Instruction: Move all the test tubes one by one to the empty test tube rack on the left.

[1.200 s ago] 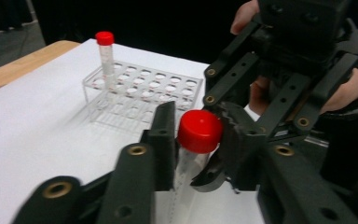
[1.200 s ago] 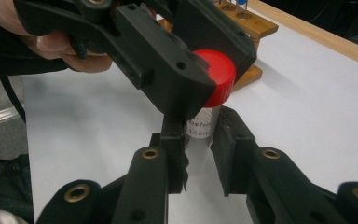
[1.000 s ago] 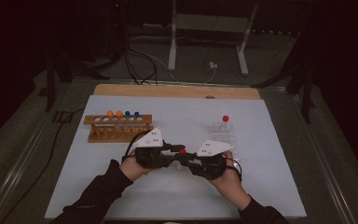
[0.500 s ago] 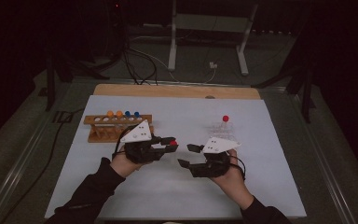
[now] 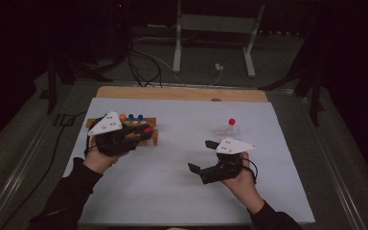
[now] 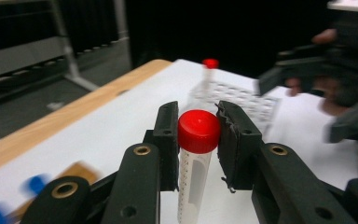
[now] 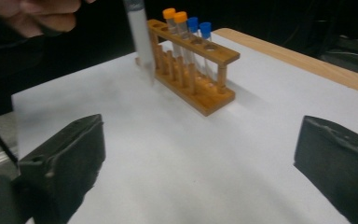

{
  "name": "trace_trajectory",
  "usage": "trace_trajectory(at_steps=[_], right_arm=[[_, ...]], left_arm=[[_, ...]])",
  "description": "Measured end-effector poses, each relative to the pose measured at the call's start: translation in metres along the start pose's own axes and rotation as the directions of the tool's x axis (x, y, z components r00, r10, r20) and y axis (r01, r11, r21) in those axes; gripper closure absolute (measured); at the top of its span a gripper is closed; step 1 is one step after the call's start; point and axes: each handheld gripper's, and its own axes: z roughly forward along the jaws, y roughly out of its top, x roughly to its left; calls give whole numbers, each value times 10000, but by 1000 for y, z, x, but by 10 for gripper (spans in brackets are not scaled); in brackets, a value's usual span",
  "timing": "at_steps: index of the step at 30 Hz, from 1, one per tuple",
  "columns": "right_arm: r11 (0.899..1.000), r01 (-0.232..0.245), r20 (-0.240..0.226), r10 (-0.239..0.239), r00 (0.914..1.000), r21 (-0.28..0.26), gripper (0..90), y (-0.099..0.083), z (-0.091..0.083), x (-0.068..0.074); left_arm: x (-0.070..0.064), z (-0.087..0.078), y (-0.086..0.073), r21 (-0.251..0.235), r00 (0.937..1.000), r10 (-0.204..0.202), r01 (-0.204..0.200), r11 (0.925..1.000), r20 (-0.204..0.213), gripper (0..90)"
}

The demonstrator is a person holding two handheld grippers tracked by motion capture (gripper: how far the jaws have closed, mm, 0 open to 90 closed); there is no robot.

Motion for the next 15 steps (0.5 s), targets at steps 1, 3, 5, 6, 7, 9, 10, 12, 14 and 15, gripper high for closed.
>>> trace_trajectory(at_steps=[1,3,5,6,7,9,10,12,14,15], right_arm=[[10000,-54,-51,54,10000,-64,6,0,-1,-1],[9999,-117,-121,116,9999,-115,6,0,-2,-2],[9998,-152,-147,150,9998,-133,0,1,-3,-3],[9998,-144,-102,142,9998,-147,0,1,-3,-3],[9998,-141,-56,140,9999,-155,0,1,-3,-3],[9997,-185,-107,184,9998,-142,0,1,-4,-3],[9998,-168,-88,167,9998,-135,0,1,-4,-3],[9997,-170,-76,169,9998,-146,0,1,-4,-4],[9997,-198,-119,197,9997,-114,0,1,-4,-4],[9998,-183,-93,182,9998,-128,0,1,-4,-4]], left_arm=[[5,-3,-1,37,9998,1,0,10000,-209,716],[14,-11,-3,-25,9986,-169,168,9999,-506,716],[23,-19,-3,-119,9958,-252,243,9996,-884,716],[27,-23,-3,-217,9943,-357,337,9992,-1005,716],[31,-27,-2,-294,9924,-409,377,9989,-1164,716],[38,-35,-2,-362,9886,-464,416,9985,-1434,716],[41,-38,-1,-369,9862,-483,430,9984,-1581,716],[47,-44,0,-378,9813,-473,410,9984,-1864,716],[52,-49,0,-405,9765,-513,438,9982,-2092,716],[54,-52,1,-445,9739,-537,449,9980,-2204,716]])
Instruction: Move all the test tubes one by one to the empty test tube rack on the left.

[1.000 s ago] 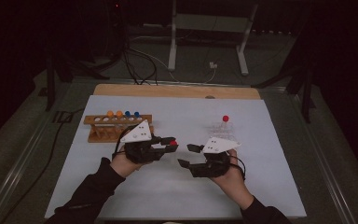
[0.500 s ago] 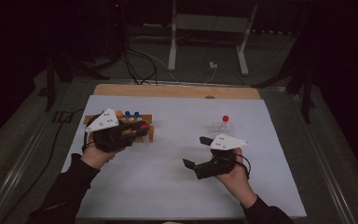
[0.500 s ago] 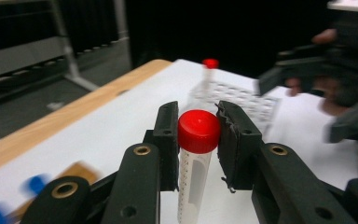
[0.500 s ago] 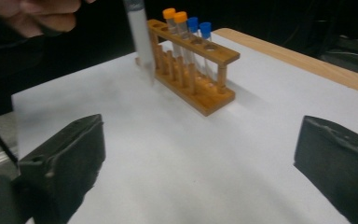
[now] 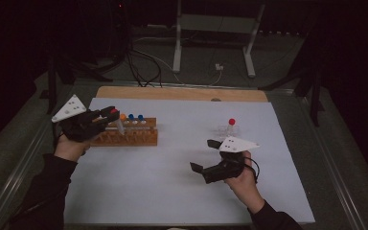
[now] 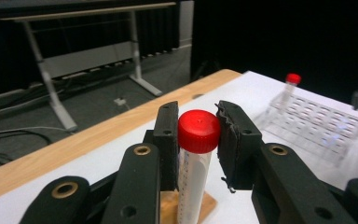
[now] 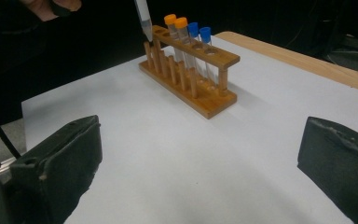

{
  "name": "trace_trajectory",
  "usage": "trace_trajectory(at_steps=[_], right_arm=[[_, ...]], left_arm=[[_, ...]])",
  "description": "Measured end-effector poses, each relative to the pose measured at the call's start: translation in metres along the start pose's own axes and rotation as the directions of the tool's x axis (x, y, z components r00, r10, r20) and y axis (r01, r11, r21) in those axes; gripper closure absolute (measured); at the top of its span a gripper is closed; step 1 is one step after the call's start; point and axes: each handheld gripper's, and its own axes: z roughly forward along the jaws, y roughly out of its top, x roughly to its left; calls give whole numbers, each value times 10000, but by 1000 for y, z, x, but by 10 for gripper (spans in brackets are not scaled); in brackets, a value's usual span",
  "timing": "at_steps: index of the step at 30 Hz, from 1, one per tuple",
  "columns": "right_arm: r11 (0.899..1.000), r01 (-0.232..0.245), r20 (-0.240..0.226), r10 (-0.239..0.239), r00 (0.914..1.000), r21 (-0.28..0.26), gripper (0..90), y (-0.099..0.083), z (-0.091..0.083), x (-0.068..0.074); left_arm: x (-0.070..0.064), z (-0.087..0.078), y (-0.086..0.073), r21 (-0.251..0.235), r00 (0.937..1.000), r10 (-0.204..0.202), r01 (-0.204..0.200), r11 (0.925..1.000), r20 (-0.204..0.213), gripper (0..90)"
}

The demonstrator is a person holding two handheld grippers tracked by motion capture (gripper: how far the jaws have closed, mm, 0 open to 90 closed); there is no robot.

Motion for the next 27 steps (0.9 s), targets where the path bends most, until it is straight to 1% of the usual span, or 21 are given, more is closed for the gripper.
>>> trace_trajectory(at_steps=[4,8,11,12,13,14,15,20,21,22,24,26,27], right_arm=[[10000,77,2,-77,10000,30,0,0,0,1],[10000,79,-26,-78,10000,54,0,0,0,1],[10000,80,-45,-80,10000,35,0,0,0,1],[10000,87,-30,-87,10000,28,0,0,0,1],[10000,91,-53,-91,9999,31,0,0,0,1],[9999,93,-60,-93,9999,38,0,1,0,1],[9999,116,-59,-116,9999,34,0,1,0,1],[9999,120,-73,-120,9999,15,0,1,-1,1],[9999,123,-63,-123,9999,15,0,0,-1,1],[9999,126,-66,-125,9999,21,0,0,-1,1],[9999,122,-68,-122,9999,24,0,0,-1,1],[9999,118,-55,-117,9999,42,0,0,-1,0],[9999,115,-53,-115,9999,51,0,0,-1,0]], left_arm=[[11,-5,-1,-25,9991,-97,96,10000,-423,717],[21,-5,-5,-16,9968,-311,311,9995,-740,717],[29,-5,-7,-36,9936,-320,317,9995,-1081,717],[31,-5,-8,-71,9913,-265,258,9996,-1290,716],[35,-5,-9,-183,9909,-413,393,9991,-1282,716],[37,-5,-11,-275,9892,-496,462,9986,-1378,716],[40,-4,-12,-279,9864,-481,443,9986,-1571,716],[54,1,-20,-413,9784,-939,878,9953,-1844,716],[56,2,-21,-397,9775,-989,931,9949,-1861,717],[57,4,-23,-363,9757,-948,894,9953,-1974,716],[59,7,-26,-475,9755,-1104,1032,9935,-1904,717],[60,11,-29,-390,9728,-1033,973,9945,-2072,716],[61,13,-31,-441,9741,-1105,1038,9936,-1971,716]])
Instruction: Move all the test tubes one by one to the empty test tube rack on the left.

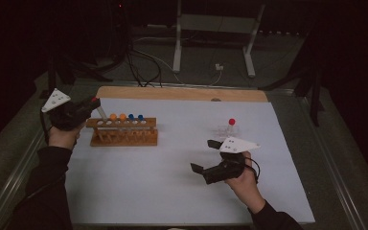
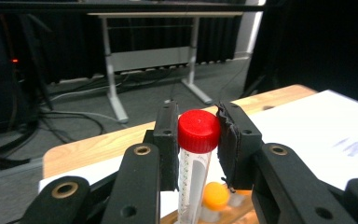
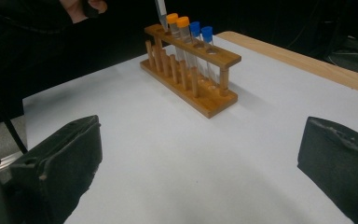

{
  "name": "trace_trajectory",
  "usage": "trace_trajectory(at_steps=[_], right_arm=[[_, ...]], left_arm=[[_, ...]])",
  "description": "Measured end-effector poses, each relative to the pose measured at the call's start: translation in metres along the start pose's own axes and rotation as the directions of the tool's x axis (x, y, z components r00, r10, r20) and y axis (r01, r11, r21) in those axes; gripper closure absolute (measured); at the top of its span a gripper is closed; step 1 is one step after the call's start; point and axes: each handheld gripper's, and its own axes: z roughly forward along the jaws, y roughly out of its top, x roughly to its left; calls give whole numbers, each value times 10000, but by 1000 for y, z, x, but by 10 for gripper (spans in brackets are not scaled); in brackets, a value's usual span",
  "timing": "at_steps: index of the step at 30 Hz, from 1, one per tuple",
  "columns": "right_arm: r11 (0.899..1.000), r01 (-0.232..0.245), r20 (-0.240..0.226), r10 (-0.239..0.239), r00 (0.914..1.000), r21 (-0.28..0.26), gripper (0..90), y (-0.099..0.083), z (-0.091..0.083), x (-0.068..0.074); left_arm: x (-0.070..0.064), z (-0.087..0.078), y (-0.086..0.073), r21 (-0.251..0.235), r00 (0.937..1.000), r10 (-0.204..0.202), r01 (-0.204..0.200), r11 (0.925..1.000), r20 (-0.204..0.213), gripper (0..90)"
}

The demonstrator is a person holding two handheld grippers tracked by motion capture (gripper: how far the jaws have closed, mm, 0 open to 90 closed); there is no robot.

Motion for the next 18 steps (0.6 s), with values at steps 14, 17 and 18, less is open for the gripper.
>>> trace_trajectory(at_steps=[14,17,18], right_arm=[[10000,-42,-76,42,10000,68,0,-1,0,-1],[10000,-31,-81,32,10000,86,0,-1,1,0],[10000,-47,-97,48,9999,79,0,-1,1,-1]], left_arm=[[-1,15,-26,666,10000,-59,61,9978,-34,715],[-1,17,-31,780,9999,-140,142,9969,-36,716],[-1,18,-33,835,9999,-127,129,9964,-31,716]])
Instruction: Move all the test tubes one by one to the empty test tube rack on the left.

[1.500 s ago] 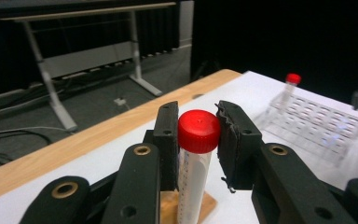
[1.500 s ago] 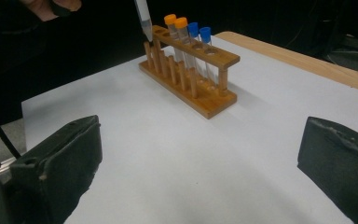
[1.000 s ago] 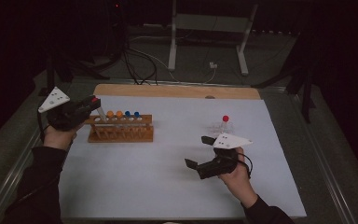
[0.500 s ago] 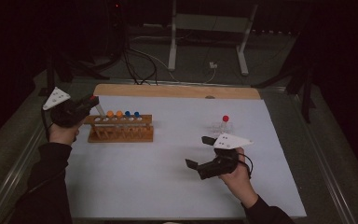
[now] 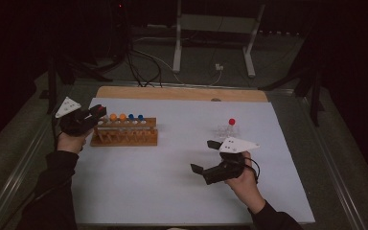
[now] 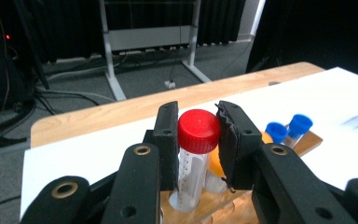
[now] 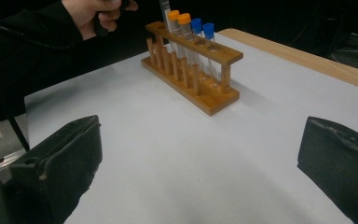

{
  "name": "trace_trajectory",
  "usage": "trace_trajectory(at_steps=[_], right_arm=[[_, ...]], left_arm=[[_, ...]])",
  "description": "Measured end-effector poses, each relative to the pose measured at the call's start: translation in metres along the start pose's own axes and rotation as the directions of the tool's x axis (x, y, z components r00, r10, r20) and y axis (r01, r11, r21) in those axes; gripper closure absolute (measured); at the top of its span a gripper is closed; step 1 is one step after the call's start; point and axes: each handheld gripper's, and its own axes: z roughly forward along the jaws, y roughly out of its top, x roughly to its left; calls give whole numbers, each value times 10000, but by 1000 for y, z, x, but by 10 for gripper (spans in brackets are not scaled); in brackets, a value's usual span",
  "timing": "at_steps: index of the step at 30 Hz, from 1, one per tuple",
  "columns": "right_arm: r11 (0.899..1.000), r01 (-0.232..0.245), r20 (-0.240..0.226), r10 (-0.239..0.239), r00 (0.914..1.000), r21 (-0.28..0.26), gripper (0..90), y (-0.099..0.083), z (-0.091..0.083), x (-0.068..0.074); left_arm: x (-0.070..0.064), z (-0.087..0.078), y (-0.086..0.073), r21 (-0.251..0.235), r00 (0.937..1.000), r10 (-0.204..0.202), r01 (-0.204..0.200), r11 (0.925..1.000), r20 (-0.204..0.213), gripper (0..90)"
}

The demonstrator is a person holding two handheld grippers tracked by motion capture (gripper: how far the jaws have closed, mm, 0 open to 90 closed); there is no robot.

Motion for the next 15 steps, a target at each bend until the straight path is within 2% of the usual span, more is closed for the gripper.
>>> trace_trajectory(at_steps=[8,15], right_arm=[[10000,18,8,-18,10000,19,0,0,0,-1],[10000,-66,-27,66,10000,3,0,0,0,-1]], left_arm=[[0,7,-7,297,10000,-7,8,9996,-37,716],[-2,10,-9,583,9997,199,-192,9981,-113,715]])
